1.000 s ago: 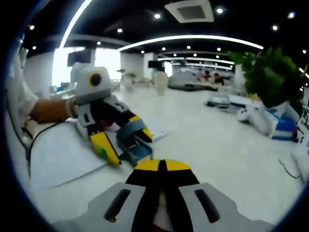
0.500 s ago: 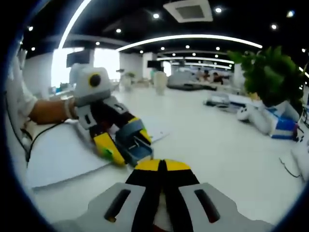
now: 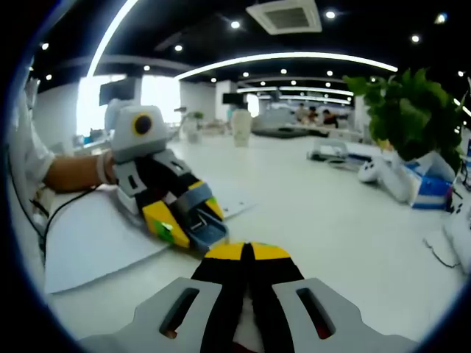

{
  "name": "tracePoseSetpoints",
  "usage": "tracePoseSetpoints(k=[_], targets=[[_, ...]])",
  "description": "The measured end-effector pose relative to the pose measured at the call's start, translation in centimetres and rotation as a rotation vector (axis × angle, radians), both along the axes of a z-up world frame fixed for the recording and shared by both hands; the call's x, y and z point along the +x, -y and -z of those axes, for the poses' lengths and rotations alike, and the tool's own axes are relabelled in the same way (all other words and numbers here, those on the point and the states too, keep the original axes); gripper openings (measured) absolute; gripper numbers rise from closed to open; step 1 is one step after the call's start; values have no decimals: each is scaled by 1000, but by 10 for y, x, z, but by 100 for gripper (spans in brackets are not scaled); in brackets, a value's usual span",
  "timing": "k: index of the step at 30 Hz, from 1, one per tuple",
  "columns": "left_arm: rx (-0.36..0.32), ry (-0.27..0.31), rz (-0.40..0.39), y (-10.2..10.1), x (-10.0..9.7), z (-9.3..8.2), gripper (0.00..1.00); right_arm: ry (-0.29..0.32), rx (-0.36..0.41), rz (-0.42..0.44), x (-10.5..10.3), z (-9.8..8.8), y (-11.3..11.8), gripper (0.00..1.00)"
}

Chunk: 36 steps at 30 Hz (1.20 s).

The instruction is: Pick up the paper insert the paper into the punch align the paper edges press the punch to punch holes

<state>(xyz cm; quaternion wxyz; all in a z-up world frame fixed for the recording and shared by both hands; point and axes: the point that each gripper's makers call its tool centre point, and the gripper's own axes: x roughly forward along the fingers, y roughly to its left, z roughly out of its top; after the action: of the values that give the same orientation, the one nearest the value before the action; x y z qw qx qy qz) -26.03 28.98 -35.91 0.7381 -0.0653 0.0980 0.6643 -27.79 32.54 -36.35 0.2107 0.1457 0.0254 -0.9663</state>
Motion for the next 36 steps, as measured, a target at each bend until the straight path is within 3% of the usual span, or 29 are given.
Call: tracePoseSetpoints(k=[2, 3, 5, 11, 16, 21, 28, 30, 36], targets=[[0, -1, 1, 0, 0, 0, 24, -45, -58, 51, -1, -19, -5, 5], [0, -1, 1, 0, 0, 0, 24, -46, -139, 82, 0, -31, -4, 5], [0, 0, 0, 0, 0, 0, 24, -42, -228, 111, 0, -45, 0, 5], [0, 2, -1, 0, 0, 1, 24, -71, -322, 131, -1, -65, 26, 5], [0, 2, -2, -1, -1, 1, 24, -90, -239, 154, -5, -56, 46, 5], [-4, 7, -3, -1, -1, 1, 24, -129, -134, 221, -9, -53, 37, 5], [-5, 10, -3, -2, -2, 1, 24, -194, 66, 228, -11, -53, 40, 4], [-5, 10, -4, -2, -2, 1, 24, -191, 64, 240, -10, -53, 40, 4], [-4, 8, -5, -2, -2, 1, 24, -152, -70, 286, -9, -44, 29, 3]])
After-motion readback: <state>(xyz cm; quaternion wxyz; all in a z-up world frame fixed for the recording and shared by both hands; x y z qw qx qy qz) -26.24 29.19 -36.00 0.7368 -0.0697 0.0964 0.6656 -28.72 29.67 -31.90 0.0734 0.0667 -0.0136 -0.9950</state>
